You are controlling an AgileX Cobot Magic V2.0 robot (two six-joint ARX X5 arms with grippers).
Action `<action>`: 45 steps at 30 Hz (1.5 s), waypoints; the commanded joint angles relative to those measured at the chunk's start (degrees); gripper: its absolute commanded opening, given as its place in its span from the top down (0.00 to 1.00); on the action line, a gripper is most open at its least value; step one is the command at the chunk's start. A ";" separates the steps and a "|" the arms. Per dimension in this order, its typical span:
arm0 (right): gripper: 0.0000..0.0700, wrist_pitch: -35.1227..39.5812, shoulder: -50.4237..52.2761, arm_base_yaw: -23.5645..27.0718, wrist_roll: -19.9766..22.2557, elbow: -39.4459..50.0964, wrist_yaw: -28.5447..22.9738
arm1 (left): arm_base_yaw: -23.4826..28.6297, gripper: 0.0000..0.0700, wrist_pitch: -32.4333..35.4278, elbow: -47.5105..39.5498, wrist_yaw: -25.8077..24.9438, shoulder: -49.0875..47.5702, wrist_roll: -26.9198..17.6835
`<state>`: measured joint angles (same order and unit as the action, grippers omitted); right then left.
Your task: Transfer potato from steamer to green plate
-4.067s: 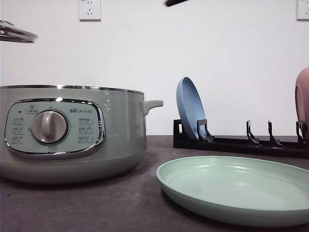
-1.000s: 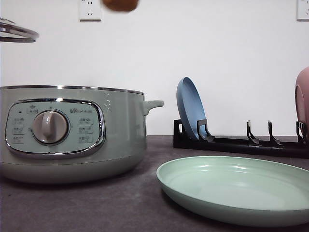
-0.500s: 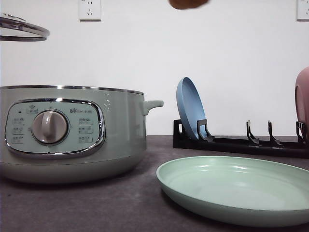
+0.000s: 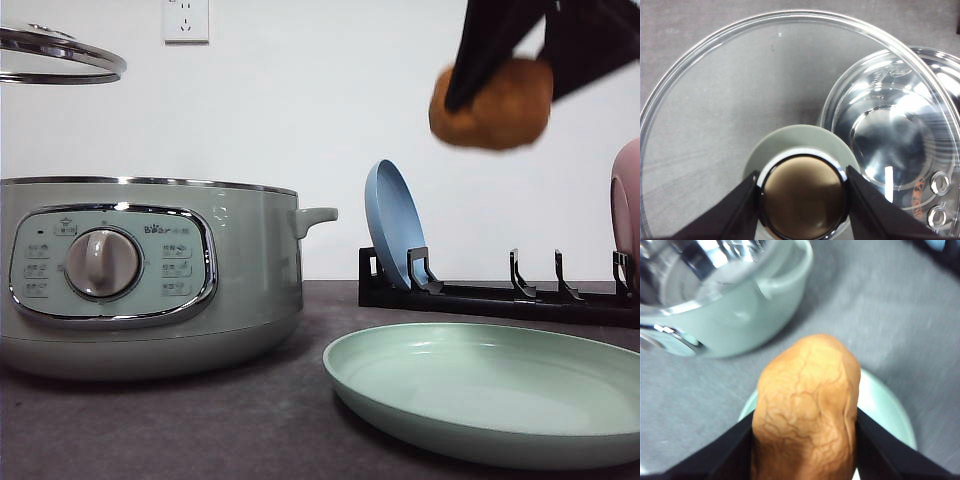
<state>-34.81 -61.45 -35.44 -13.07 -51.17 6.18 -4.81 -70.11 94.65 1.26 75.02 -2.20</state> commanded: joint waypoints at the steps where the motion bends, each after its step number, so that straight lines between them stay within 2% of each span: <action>1: 0.73 1.99 -0.74 -0.55 -3.46 1.79 -0.26 | -0.42 1.00 2.23 1.53 -0.19 -0.68 0.09; 11: 0.73 15.05 -1.29 -0.98 -10.11 15.48 -1.60 | -1.76 1.00 2.25 1.53 -0.25 -0.68 0.09; 22: 0.69 20.59 -8.25 -1.36 -10.53 18.61 -3.20 | -3.28 1.00 2.19 1.53 -0.28 -0.68 0.11; 27: 0.42 20.56 -9.31 -1.60 -10.53 18.61 -3.21 | -4.12 1.00 2.05 1.53 -0.33 -0.68 0.11; 32: 0.37 20.49 -9.31 -1.62 -10.53 18.61 -3.16 | -5.18 1.00 2.04 1.53 -0.62 -0.68 0.12; 37: 0.16 20.60 -9.25 -1.62 -10.53 18.53 -3.15 | -6.45 1.00 1.99 1.53 -2.95 -0.68 0.13; 45: 0.16 20.55 -6.23 -1.51 -10.08 15.55 -3.28 | -9.39 1.00 2.14 1.53 -3.02 -0.65 0.13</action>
<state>-14.89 -68.09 -36.53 -22.96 -33.98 3.16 -13.71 -70.11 94.65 -1.63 75.02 -2.20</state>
